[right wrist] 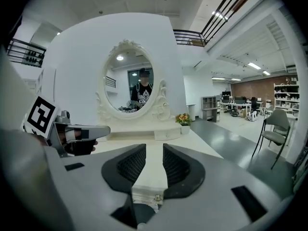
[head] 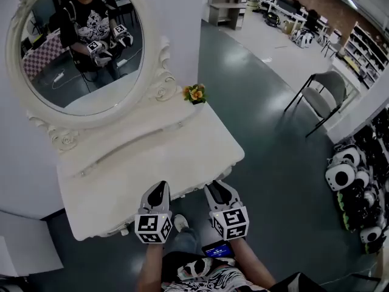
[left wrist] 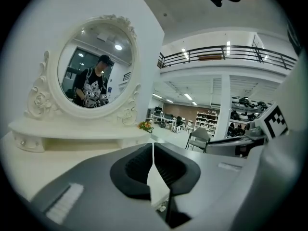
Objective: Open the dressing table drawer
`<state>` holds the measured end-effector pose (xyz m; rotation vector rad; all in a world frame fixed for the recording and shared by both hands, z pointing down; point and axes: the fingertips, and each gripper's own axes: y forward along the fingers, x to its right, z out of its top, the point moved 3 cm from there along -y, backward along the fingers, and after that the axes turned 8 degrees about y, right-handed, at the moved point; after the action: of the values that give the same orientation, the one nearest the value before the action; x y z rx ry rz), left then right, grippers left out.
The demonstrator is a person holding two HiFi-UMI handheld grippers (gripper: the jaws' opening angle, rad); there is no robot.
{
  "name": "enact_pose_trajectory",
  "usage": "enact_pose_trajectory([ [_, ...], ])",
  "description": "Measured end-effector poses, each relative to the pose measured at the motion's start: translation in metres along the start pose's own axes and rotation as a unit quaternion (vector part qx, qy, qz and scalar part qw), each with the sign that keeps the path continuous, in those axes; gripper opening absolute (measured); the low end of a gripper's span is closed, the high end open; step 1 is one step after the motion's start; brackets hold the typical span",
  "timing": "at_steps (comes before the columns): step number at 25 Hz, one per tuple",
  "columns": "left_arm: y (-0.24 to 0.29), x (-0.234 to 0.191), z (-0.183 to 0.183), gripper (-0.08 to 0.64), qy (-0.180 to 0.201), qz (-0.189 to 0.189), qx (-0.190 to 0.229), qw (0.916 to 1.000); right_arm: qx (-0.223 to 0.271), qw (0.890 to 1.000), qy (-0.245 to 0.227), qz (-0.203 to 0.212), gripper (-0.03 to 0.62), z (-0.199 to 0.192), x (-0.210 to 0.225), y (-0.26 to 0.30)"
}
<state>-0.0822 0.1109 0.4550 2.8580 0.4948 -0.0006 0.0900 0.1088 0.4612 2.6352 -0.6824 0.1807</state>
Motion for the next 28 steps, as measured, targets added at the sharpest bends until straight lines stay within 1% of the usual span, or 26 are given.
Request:
enact_pose_trajectory([
  [6, 0.084, -0.064, -0.002, 0.012, -0.015, -0.022, -0.029, 0.9992, -0.019, 1.0, 0.003, -0.021, 0.114, 0.031, 0.017, 0.103],
  [11, 0.126, -0.086, -0.007, 0.012, -0.019, -0.04, -0.044, 0.998, -0.034, 0.999, 0.003, -0.036, 0.114, 0.04, 0.03, 0.152],
  [18, 0.158, -0.098, -0.008, 0.012, -0.024, -0.052, -0.05, 0.9971, -0.042, 0.998, 0.001, -0.041, 0.115, 0.051, 0.039, 0.181],
  [23, 0.174, -0.105, -0.005, 0.012, -0.023, -0.049, -0.044, 0.9976, -0.051, 0.998, 0.002, -0.034, 0.117, 0.047, 0.042, 0.199],
  [28, 0.188, -0.111, -0.009, 0.012, -0.023, -0.044, -0.054, 0.9973, -0.06, 0.998, -0.002, -0.02, 0.118, 0.046, 0.045, 0.217],
])
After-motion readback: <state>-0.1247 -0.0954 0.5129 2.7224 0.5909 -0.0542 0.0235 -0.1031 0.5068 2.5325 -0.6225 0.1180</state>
